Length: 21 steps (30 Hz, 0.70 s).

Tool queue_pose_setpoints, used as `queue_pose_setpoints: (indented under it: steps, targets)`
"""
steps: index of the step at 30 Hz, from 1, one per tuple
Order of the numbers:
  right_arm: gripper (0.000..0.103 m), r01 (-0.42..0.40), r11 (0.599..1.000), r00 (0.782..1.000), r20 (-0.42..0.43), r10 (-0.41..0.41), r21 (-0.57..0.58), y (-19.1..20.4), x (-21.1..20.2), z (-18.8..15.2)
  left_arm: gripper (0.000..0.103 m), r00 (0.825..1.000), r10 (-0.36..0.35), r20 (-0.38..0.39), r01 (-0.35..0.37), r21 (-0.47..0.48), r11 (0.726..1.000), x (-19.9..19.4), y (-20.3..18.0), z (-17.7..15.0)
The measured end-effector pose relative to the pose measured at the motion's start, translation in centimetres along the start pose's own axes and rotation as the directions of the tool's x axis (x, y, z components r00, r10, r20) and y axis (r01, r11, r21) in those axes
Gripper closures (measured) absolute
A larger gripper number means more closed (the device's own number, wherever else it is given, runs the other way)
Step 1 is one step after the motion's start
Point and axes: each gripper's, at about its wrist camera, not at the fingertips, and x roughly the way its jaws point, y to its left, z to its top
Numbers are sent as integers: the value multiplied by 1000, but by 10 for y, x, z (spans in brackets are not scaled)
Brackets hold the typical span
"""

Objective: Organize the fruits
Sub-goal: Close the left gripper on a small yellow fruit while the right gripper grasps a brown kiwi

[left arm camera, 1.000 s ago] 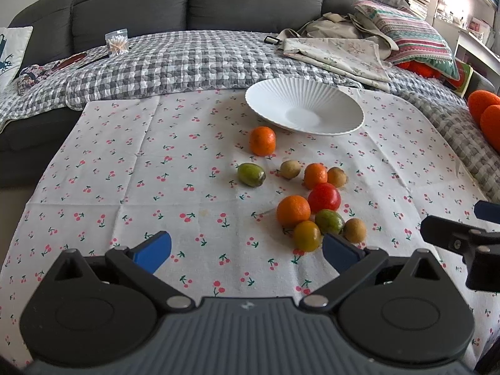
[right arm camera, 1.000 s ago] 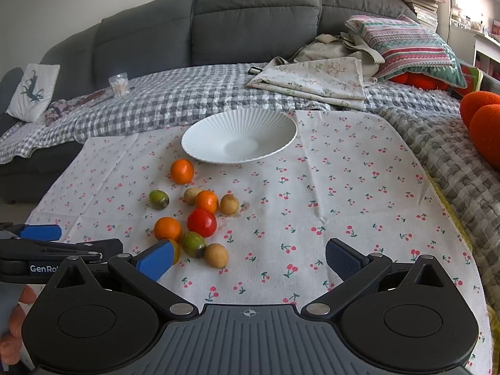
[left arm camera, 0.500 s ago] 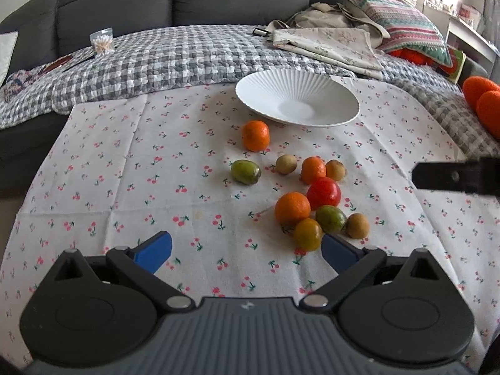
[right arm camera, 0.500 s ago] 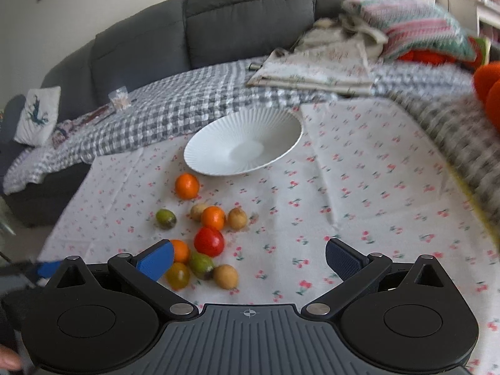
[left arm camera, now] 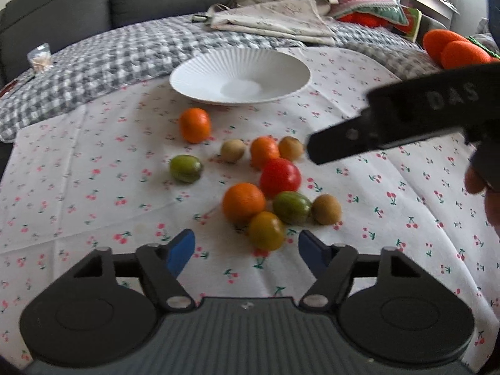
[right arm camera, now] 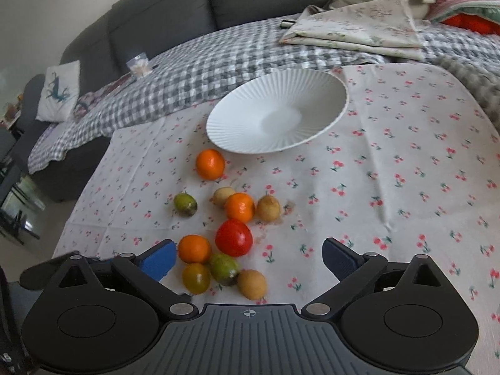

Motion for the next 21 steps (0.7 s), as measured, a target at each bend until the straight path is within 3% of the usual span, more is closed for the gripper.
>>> queue_pose_setpoints:
  steps: [5,10,16,21]
  targets:
    - [17,-22,1000,999,-40,22,12,-3,14,3,63,999,-28,-16,28,-1,1000,11,-1,0]
    - [31,-42,999,997,-61,41,-24,-4,14,-2,76,998,-65,-3,65,5,998,16,0,0]
    - [52,-51,997,991,-129,44,-54,-2,26,-13,77,997,-81,-3,81,-11,997,16,4,-1]
    - [58,-38,996,987,-157,25,-78,0,32,-20,75,996,-88,-4,88,-21,996,17,6,-1]
